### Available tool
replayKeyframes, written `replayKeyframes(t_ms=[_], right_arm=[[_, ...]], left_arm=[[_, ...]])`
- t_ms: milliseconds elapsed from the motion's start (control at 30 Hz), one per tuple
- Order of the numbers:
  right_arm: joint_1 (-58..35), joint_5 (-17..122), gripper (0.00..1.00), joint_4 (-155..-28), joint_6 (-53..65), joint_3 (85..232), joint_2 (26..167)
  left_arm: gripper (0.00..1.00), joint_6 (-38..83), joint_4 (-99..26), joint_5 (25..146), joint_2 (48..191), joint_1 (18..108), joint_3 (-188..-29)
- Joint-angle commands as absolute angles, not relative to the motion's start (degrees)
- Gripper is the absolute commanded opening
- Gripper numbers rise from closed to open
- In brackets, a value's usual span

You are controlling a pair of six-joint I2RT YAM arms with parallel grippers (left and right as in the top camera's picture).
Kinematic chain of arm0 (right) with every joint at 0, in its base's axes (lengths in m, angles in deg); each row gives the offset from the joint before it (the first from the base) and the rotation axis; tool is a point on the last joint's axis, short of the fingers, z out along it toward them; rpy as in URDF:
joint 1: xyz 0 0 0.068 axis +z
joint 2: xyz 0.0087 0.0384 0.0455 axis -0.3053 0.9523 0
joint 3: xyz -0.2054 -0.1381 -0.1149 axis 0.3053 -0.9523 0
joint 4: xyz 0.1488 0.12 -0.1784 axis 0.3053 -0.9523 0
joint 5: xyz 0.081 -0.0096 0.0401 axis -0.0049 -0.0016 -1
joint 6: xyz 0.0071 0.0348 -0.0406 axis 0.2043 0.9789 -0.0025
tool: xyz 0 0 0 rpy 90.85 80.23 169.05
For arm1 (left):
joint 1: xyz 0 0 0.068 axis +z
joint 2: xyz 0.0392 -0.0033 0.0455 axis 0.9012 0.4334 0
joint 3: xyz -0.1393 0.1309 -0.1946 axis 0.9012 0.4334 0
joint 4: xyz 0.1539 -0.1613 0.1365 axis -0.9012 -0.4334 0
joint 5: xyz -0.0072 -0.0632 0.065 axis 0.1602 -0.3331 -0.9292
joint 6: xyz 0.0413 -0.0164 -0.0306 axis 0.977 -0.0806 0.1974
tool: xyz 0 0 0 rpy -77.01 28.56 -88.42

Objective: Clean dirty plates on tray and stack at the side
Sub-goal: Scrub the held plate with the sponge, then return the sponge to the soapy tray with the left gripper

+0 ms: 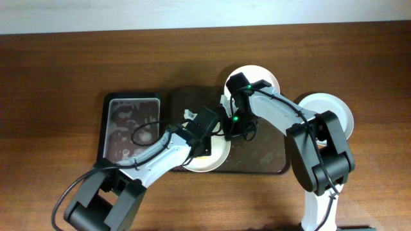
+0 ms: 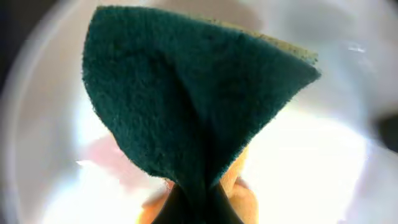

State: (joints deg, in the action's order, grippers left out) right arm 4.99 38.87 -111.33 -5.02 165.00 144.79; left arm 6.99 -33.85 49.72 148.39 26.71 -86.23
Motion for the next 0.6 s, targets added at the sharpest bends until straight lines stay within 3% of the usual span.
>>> replayKeyframes(t_ms=[0,333,467,567], right_arm=[[5.25,40.05,0.04,-111.61,-5.61,164.30,145.19],[5.25,40.07,0.04,-111.81,-5.61,164.30,145.19],[5.25,40.05,0.04,-111.70,-5.61,164.30,145.19],[5.25,40.07,0.04,-111.61,-5.61,164.30,145.19]], left_arm=[[0.00,7.12,-37.18,38.62,146.97,27.54,-85.92],[0.00,20.96,-40.28,51.05,129.62,37.20,-88.98],[0.00,32.37,-42.90,61.92,127.59,47.93,-88.61],[0.00,36.37,-42.90,62.90,130.38,55.56,-87.04]])
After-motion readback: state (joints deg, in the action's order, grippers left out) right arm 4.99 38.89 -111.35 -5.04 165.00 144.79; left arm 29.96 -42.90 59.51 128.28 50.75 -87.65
